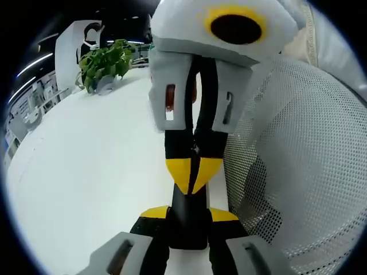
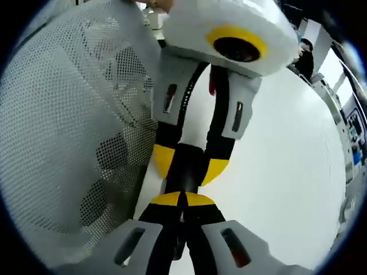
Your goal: Press the specified remote control buttons in sequence, fully releasing each button before pressing the next.
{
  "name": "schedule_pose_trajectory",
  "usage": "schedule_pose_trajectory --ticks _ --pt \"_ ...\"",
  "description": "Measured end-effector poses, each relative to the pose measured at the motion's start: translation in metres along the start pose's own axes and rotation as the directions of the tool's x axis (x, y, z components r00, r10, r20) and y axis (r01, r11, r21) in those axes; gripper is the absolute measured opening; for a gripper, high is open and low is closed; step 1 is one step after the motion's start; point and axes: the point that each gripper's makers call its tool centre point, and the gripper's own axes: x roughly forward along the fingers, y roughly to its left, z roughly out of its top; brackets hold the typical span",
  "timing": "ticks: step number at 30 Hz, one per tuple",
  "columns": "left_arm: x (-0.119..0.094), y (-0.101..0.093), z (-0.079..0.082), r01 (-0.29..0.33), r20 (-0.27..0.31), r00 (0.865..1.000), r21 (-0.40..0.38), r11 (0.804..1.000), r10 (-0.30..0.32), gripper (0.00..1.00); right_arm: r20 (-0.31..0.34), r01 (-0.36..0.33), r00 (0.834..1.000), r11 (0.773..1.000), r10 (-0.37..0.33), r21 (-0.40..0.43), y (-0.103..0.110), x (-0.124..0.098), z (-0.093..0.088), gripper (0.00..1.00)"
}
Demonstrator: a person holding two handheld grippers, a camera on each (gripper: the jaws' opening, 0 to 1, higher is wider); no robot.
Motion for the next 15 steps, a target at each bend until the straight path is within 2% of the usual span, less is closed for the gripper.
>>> schedule_pose_trajectory --ticks 5,11,13,15 --pt "-0.0002 0.0001 0.0 0.003 0.006 1.0 -0.009 1.0 -0.003 0.24 -0.062 -0.034 0.998 0.991 0.026 -0.132 0.0013 0.0006 0.0012 0.0" --pt "-0.0005 -0.0001 0.0002 0.004 0.01 1.0 -0.01 1.0 -0.004 0.24 -0.11 -0.057 0.993 0.974 0.033 -0.218 0.0027 0.0014 0.0016 0.0" --pt "-0.0004 -0.0001 0.0001 0.003 0.01 1.0 -0.008 1.0 -0.003 0.24 -0.114 -0.059 0.993 0.976 0.035 -0.212 0.002 0.0014 0.0016 0.0" --pt "-0.0004 -0.0001 0.0 0.002 0.008 1.0 -0.006 1.0 -0.002 0.24 -0.106 -0.057 0.994 0.986 0.04 -0.157 0.0013 0.0009 0.001 0.0"
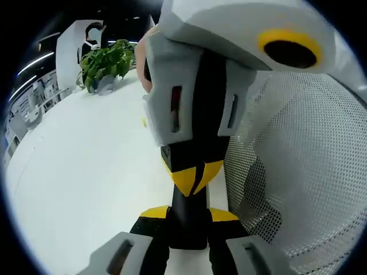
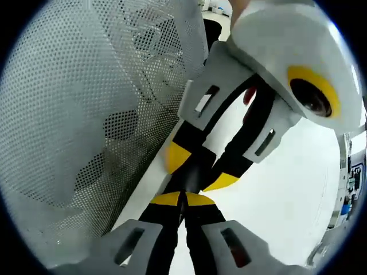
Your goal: Press the specified remote control buttons in sequence, fully releasing each button before pressing the next.
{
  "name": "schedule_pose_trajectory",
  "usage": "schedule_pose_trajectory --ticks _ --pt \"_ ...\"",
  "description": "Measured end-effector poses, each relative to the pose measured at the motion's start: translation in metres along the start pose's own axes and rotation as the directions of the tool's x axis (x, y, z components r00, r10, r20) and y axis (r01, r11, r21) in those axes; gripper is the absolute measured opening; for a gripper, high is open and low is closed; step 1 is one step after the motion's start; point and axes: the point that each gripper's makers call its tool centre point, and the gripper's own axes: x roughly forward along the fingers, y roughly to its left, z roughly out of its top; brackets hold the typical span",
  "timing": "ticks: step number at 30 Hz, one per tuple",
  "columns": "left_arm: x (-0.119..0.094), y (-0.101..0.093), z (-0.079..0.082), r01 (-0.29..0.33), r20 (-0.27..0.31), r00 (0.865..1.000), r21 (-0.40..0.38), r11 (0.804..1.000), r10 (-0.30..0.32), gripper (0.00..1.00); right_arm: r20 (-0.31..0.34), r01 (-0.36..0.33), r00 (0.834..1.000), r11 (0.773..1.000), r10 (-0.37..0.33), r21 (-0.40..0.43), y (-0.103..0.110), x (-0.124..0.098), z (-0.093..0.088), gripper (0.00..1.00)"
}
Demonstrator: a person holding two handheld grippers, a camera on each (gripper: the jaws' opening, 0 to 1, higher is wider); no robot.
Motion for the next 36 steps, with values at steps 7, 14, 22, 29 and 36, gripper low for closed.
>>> schedule_pose_trajectory --ticks 7,14,22,29,36 --pt "0.001 0.0 0.0 -0.002 -0.008 1.0 0.012 1.0 0.002 0.24 0.12 0.03 0.991 0.973 -0.059 0.23 -0.002 -0.001 -0.003 0.0" --pt "0.001 0.0 0.0 -0.002 -0.009 1.0 0.014 1.0 0.003 0.24 0.169 0.004 0.982 0.901 -0.086 0.435 -0.004 -0.001 -0.004 0.0" --pt "0.001 0.0 0.001 -0.003 -0.008 1.0 0.012 1.0 0.004 0.24 0.249 0.022 0.952 0.853 -0.177 0.522 -0.004 -0.003 -0.007 0.0" --pt "0.001 0.0 0.001 -0.003 -0.003 1.0 0.006 1.0 0.003 0.24 0.266 0.032 0.94 0.833 -0.212 0.553 -0.001 -0.002 -0.01 0.06" --pt "0.0 0.0 0.001 -0.003 -0.002 1.0 0.007 1.0 0.003 0.24 0.268 0.016 0.94 0.815 -0.209 0.579 0.002 -0.004 -0.021 0.18"
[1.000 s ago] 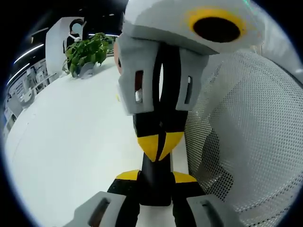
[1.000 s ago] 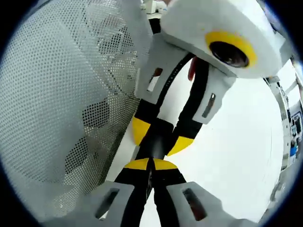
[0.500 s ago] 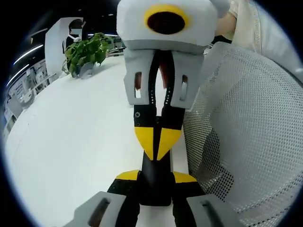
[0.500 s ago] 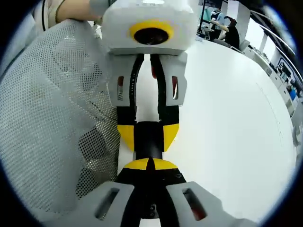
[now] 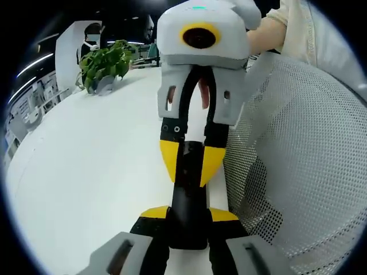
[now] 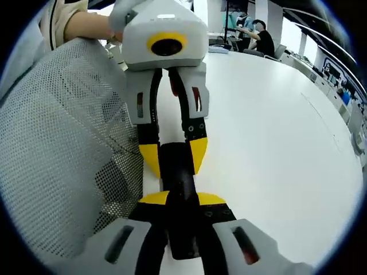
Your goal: Press the specified remote control buttons in sequence, fully releasing each button before pressing the next.
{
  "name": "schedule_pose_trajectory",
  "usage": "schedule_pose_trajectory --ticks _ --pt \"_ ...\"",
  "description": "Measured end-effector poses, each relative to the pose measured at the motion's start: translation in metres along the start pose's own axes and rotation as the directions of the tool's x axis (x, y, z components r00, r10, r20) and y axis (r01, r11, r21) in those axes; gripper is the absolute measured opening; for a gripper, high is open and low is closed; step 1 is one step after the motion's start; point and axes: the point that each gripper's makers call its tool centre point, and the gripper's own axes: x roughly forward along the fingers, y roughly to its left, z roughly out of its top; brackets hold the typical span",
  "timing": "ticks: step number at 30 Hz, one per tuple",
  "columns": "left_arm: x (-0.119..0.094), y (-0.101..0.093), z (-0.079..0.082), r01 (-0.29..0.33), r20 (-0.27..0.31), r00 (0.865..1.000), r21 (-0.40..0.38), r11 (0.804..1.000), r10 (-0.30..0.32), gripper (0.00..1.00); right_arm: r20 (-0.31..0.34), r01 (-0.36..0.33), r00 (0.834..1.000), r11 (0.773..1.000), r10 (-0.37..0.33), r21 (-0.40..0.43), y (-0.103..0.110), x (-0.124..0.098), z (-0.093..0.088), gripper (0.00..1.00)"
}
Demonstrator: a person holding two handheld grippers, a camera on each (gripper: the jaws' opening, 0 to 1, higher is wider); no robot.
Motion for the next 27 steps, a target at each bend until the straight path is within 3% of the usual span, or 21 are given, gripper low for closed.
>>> schedule_pose_trajectory --ticks 4,7,17,27 --pt "0.0 0.0 0.0 0.0 0.001 1.0 -0.003 1.0 0.0 0.24 -0.015 -0.001 1.0 1.0 0.0 -0.019 0.003 -0.002 -0.007 0.24" --pt "0.0 0.0 0.0 0.0 0.002 1.0 -0.003 1.0 0.0 0.24 -0.079 0.003 0.997 0.999 -0.007 -0.046 0.002 0.0 -0.023 0.26" --pt "0.001 0.0 -0.001 0.0 0.002 1.0 -0.004 1.0 0.0 0.24 -0.073 0.026 0.997 0.999 -0.029 -0.036 -0.002 -0.013 -0.038 0.26" --pt "0.002 0.001 -0.001 -0.002 -0.004 1.0 -0.002 1.0 0.002 0.24 -0.068 0.038 0.997 0.998 -0.04 -0.041 -0.002 -0.013 -0.038 0.26"
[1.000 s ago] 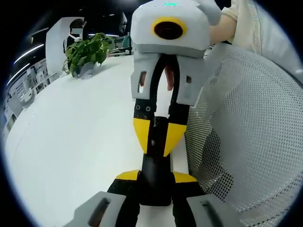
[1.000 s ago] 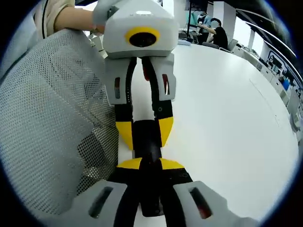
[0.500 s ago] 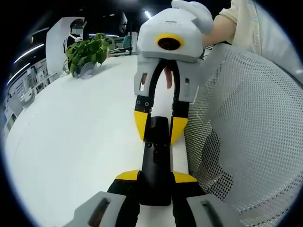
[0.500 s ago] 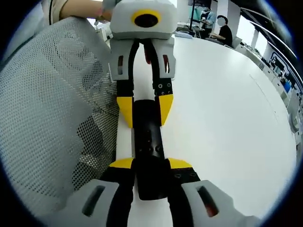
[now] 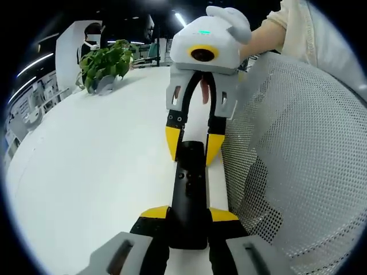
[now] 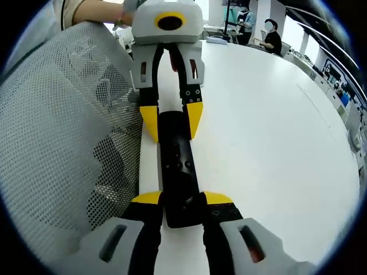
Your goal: Press the specified remote control buttons in sequence, fully releasing each button before pressing the next.
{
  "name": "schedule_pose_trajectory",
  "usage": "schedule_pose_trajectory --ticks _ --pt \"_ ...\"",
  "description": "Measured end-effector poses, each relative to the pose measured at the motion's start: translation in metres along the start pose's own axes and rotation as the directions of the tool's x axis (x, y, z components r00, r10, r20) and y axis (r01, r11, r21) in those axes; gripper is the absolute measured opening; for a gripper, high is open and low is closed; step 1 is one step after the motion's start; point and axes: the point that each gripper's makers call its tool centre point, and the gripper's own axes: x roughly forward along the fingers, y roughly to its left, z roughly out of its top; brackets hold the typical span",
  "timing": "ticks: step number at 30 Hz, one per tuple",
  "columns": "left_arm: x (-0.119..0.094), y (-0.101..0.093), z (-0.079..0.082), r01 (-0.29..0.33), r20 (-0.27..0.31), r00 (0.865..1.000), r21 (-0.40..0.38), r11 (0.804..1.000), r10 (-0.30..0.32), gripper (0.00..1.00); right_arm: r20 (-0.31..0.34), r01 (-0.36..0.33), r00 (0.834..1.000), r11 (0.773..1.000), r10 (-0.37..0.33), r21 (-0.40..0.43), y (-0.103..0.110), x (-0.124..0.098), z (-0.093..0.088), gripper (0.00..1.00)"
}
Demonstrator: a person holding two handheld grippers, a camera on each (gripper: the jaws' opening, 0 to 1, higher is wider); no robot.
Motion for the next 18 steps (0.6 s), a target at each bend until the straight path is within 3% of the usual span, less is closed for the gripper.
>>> schedule_pose_trajectory --ticks 2,7,13,18 --pt "0.0 0.0 0.0001 0.0 -0.001 1.0 -0.002 1.0 0.0 0.24 -0.012 0.009 1.0 0.999 -0.009 -0.045 0.0 0.0004 0.0004 0.26" --pt "0.0001 -0.0002 0.0005 -0.005 -0.008 1.0 0.0 1.0 0.005 0.24 -0.039 0.005 0.999 1.0 -0.005 -0.013 -0.0009 0.0004 0.001 0.26" --pt "0.0001 -0.0006 0.0014 -0.008 -0.008 1.0 -0.002 1.0 0.008 0.24 -0.098 0.005 0.995 1.0 -0.008 -0.028 0.0002 0.0013 0.0019 0.25" --pt "0.0015 -0.0009 0.0033 -0.034 -0.031 0.999 -0.008 0.999 0.034 0.25 -0.111 -0.006 0.994 0.999 0.002 -0.034 0.0 0.0003 0.0013 0.25"
